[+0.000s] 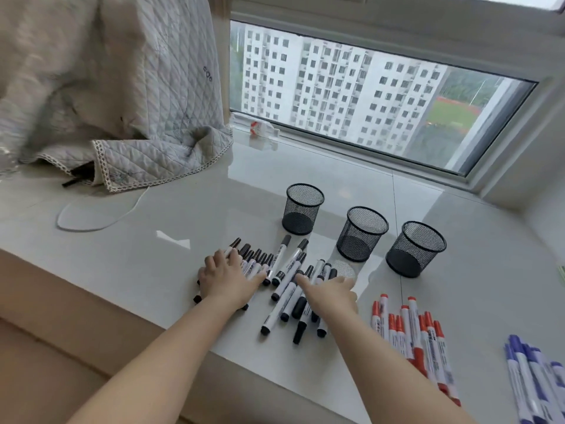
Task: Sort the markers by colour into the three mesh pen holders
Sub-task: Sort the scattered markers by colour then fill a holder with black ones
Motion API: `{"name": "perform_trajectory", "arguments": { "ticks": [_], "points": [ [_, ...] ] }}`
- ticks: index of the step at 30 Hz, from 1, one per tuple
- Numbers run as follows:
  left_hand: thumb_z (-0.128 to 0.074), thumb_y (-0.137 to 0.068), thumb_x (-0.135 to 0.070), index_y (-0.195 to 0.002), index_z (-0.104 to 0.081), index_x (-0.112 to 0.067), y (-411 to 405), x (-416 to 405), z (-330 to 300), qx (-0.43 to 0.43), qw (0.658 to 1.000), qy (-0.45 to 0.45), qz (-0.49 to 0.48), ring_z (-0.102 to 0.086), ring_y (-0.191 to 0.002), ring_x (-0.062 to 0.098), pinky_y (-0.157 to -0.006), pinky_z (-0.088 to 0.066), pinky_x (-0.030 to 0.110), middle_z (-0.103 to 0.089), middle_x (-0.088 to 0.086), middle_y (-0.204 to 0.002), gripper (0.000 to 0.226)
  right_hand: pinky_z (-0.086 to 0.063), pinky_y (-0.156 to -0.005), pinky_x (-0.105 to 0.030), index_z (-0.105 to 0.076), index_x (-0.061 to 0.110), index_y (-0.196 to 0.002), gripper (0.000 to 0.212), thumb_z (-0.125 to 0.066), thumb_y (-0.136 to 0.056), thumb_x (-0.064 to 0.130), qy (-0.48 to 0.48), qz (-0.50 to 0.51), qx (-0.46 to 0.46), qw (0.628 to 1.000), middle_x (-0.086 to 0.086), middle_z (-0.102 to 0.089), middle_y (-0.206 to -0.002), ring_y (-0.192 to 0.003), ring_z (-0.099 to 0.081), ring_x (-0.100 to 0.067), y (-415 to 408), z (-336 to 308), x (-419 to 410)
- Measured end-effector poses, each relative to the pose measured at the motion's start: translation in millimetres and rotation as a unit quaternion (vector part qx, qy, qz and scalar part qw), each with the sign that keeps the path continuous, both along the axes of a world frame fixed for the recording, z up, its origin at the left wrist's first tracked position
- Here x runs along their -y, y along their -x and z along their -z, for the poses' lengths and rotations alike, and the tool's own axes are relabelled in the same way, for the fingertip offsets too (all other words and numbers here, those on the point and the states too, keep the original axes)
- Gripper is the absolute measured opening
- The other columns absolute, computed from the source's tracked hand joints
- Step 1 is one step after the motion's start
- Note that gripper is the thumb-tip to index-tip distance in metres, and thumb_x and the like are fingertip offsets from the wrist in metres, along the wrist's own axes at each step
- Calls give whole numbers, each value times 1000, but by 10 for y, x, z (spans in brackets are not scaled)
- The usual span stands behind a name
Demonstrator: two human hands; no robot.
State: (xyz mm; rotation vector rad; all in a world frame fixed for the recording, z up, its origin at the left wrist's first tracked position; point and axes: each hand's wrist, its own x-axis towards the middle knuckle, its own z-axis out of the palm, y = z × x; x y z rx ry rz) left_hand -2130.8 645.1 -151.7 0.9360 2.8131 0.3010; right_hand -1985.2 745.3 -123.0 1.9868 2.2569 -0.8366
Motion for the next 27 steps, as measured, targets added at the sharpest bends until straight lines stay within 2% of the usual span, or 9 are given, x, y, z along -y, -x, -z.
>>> {"name": "perform_trajectory", "arguments": {
  "ticks": [3,7,15,19,22,27],
  "points": [
    [-27,-76,-80,-145,-16,-19,11,18,57,-7,1000,-4,-4,-20,-134,30,-108,-22,41,-17,9,-151,93,-41,-93,-40,-14,0,-142,107,-45,-74,76,-29,-21,39,999,-10,-23,-140,-129,-29,-28,89,46,45],
    [-26,-76,-80,-146,-15,-19,26,13,69,-14,1000,0,-12,-21,-133,29,-107,-22,40,-18,9,-150,93,-43,-89,-40,-14,2,-140,105,-52,-71,73,-45,-20,35,998,-8,-24,-136,-126,-29,-27,164,119,75],
    [-25,-80,-77,-143,-21,-26,69,38,109,-24,999,-7,-25,-25,-127,29,-99,-27,42,-24,7,-144,81,-40,-95,-41,-14,2,-141,98,-45,-78,70,-75,-37,25,996,-10,-23,-140,-128,-29,-30,131,206,39],
    [-24,-83,-73,-141,-22,-30,102,38,108,-19,999,-10,-37,-27,-123,28,-95,-30,43,-27,7,-139,73,-38,-98,-42,-13,4,-143,87,-38,-86,64,-91,-49,10,995,-11,-22,-144,-129,-29,-31,81,233,39],
    [-24,-88,-65,-143,-17,-32,128,48,113,-20,999,-18,-47,-28,-123,27,-94,-32,43,-28,6,-137,64,-38,-97,-42,-16,5,-142,74,-30,-92,57,-113,-56,11,992,-12,-25,-142,-127,-32,-31,44,247,40],
    [-20,-92,-60,-146,-7,-28,171,39,98,-11,998,-8,-55,-31,-122,28,-89,-37,43,-29,8,-138,64,-37,-98,-41,-15,4,-142,67,-31,-95,48,-107,-50,9,993,-12,-24,-142,-127,-32,-31,46,225,40]
  ]
}}
